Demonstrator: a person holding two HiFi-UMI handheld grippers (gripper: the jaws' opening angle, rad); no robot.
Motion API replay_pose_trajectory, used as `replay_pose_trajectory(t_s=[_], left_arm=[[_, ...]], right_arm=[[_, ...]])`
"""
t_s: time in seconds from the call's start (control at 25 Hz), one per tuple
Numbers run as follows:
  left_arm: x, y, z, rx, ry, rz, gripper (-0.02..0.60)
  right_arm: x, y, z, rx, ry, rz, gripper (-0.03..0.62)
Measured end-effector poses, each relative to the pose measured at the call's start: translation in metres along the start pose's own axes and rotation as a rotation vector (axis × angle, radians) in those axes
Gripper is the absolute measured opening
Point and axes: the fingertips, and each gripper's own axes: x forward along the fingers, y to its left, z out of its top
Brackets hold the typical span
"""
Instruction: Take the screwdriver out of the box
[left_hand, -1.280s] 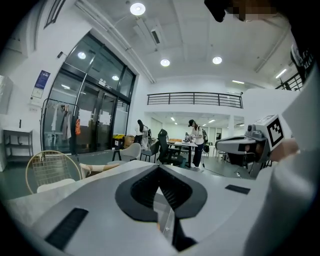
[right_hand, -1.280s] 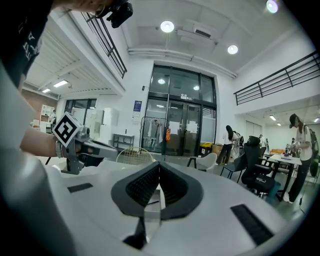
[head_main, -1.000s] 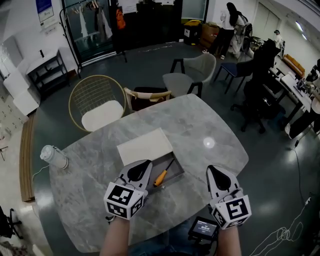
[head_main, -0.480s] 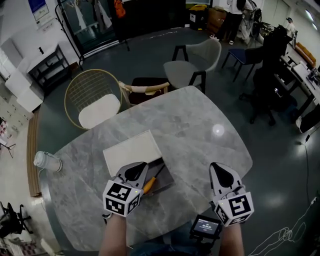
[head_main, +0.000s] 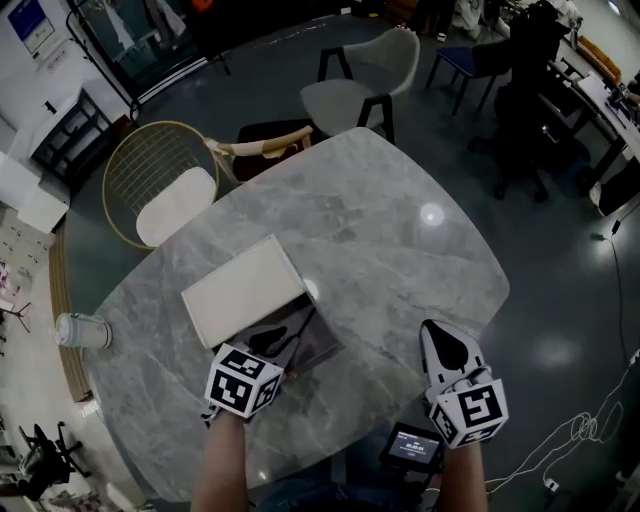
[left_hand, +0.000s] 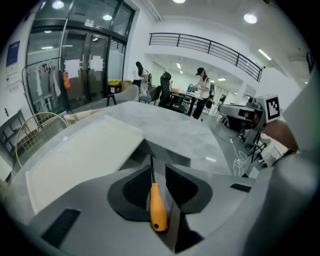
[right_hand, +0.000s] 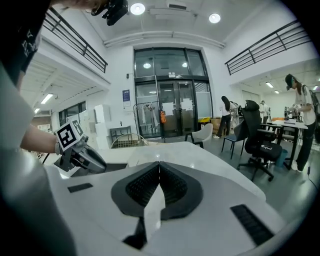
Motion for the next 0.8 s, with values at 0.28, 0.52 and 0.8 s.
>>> replay_pose_trajectory(t_s=[0.28,0.52,0.8], left_arm=[[0.026,-0.002,-0.042,0.061,0.227,-0.014,0.1],[0.04,0.003,-0.051,0.051,0.311,-0.006,0.109],[0.048,0.01,-0.056,0.005,0.377,0.034,0.104]], right_arm=[[-0.011,-0.004,-0.03,0.06,0.041,-0.038,0.025],[-0.006,-0.016,-0.033,0.066,0.044,-0.054,0.025],[-0.007,-0.026,-0.035,0.079,0.056,-0.062,0.025]])
